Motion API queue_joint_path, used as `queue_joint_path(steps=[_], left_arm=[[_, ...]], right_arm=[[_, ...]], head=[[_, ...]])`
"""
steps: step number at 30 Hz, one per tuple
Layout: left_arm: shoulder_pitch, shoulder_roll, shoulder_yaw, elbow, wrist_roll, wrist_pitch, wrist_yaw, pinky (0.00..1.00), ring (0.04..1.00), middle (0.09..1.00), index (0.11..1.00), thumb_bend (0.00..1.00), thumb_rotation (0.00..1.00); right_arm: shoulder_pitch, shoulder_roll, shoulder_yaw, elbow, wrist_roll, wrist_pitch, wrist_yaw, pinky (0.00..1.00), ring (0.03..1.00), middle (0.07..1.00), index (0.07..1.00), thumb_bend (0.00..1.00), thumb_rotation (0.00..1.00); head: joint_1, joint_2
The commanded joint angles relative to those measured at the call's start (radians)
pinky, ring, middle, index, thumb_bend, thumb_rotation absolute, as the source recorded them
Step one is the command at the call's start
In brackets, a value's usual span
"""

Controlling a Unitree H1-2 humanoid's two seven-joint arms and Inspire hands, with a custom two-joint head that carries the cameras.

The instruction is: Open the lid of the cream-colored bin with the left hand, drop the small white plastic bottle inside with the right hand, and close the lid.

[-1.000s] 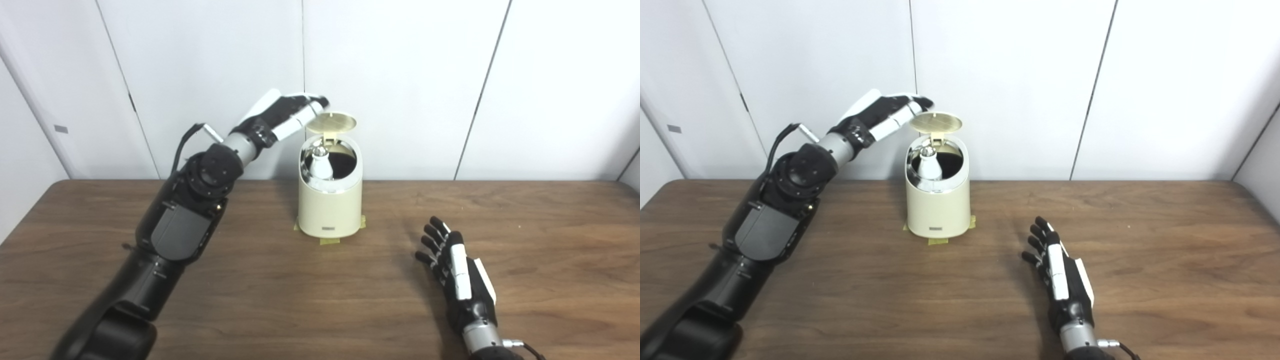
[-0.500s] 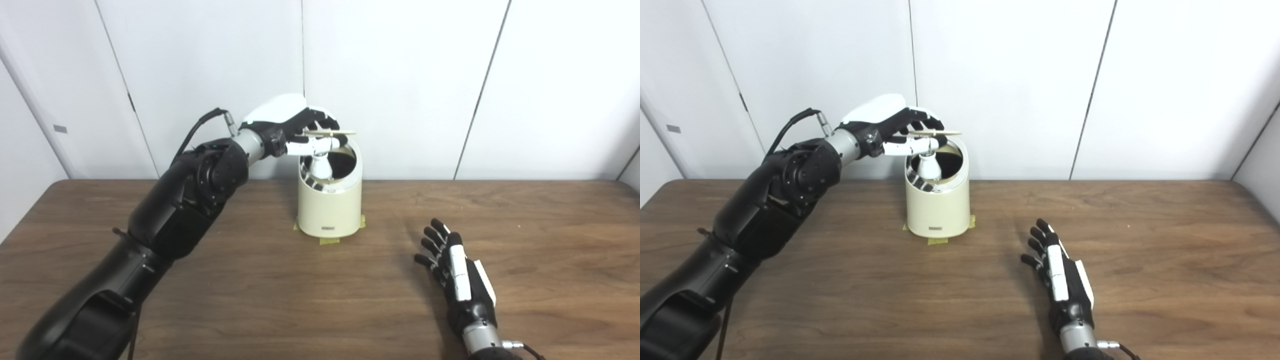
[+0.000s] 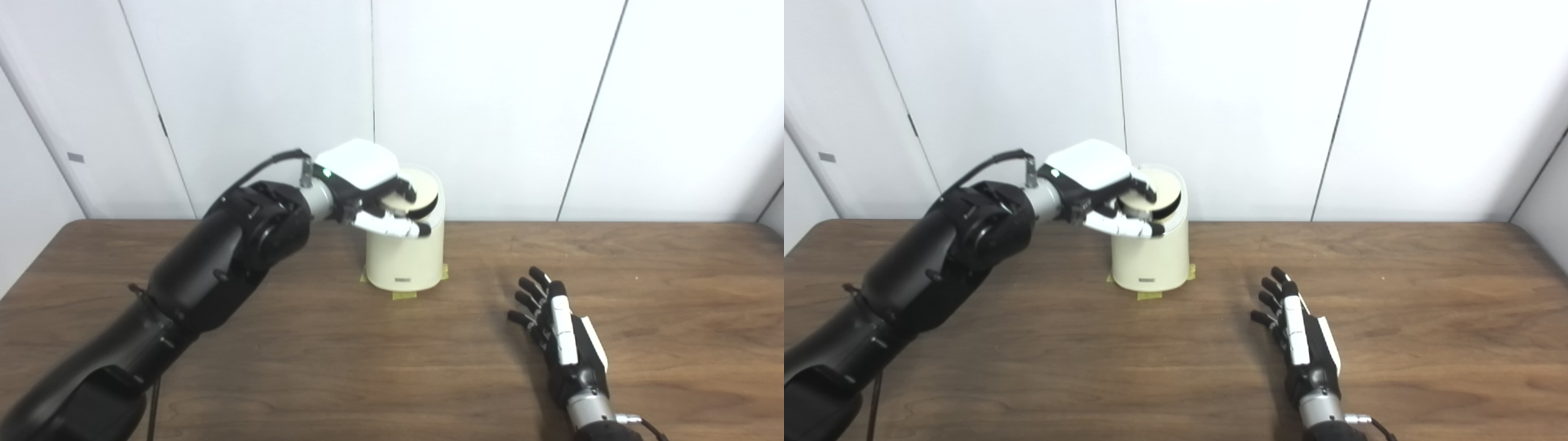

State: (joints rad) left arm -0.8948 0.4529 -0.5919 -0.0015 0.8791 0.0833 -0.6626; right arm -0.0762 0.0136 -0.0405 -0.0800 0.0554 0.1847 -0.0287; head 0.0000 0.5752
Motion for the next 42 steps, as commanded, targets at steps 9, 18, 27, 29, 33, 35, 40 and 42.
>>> queue_joint_path(steps=[9,18,27,29,33,35,40,42], left_arm=[[0.011,-0.004,-0.001,-0.059,0.145,-0.034,-0.076,0.97,0.899,0.871,0.851,0.61,1.00],[0.055,-0.021,-0.035,-0.047,0.268,-0.076,-0.080,0.99,0.931,0.898,0.877,0.60,1.00],[0.099,-0.017,-0.037,-0.059,0.339,-0.145,-0.051,0.93,0.907,0.869,0.857,0.62,1.00],[0.105,-0.022,-0.016,-0.070,0.321,-0.144,-0.055,0.93,0.901,0.861,0.846,0.61,1.00],[0.111,-0.034,0.021,-0.101,0.288,-0.137,-0.076,0.94,0.898,0.855,0.835,0.61,1.00],[0.117,-0.043,0.052,-0.126,0.249,-0.130,-0.074,0.95,0.895,0.851,0.833,0.60,1.00],[0.147,-0.067,0.159,-0.199,0.161,-0.125,0.013,0.87,0.854,0.832,0.824,0.55,1.00],[0.170,-0.078,0.207,-0.234,0.138,-0.120,0.055,0.83,0.837,0.821,0.824,0.52,1.00]], right_arm=[[-0.002,-0.005,-0.002,-0.036,0.002,0.029,0.002,0.78,0.893,0.898,0.931,0.52,1.00],[0.004,-0.007,-0.005,-0.063,0.011,0.055,0.007,0.79,0.896,0.901,0.940,0.52,1.00],[0.014,-0.011,-0.007,-0.090,0.012,0.078,0.006,0.79,0.894,0.897,0.937,0.53,1.00],[0.014,-0.016,-0.008,-0.090,0.013,0.077,0.009,0.79,0.898,0.900,0.940,0.54,1.00],[0.017,-0.019,-0.006,-0.098,0.015,0.081,0.012,0.80,0.900,0.902,0.941,0.54,1.00],[0.022,-0.019,-0.004,-0.110,0.017,0.087,0.014,0.79,0.898,0.902,0.942,0.54,1.00],[0.028,-0.019,-0.001,-0.126,0.017,0.093,0.017,0.79,0.892,0.896,0.938,0.54,1.00],[0.030,-0.018,-0.003,-0.134,0.020,0.097,0.016,0.79,0.893,0.893,0.934,0.54,1.00]], head=[[-0.006,0.017],[-0.008,0.026],[-0.006,0.039],[-0.004,0.040],[-0.007,0.043],[-0.007,0.045],[-0.011,0.049],[-0.013,0.053]])
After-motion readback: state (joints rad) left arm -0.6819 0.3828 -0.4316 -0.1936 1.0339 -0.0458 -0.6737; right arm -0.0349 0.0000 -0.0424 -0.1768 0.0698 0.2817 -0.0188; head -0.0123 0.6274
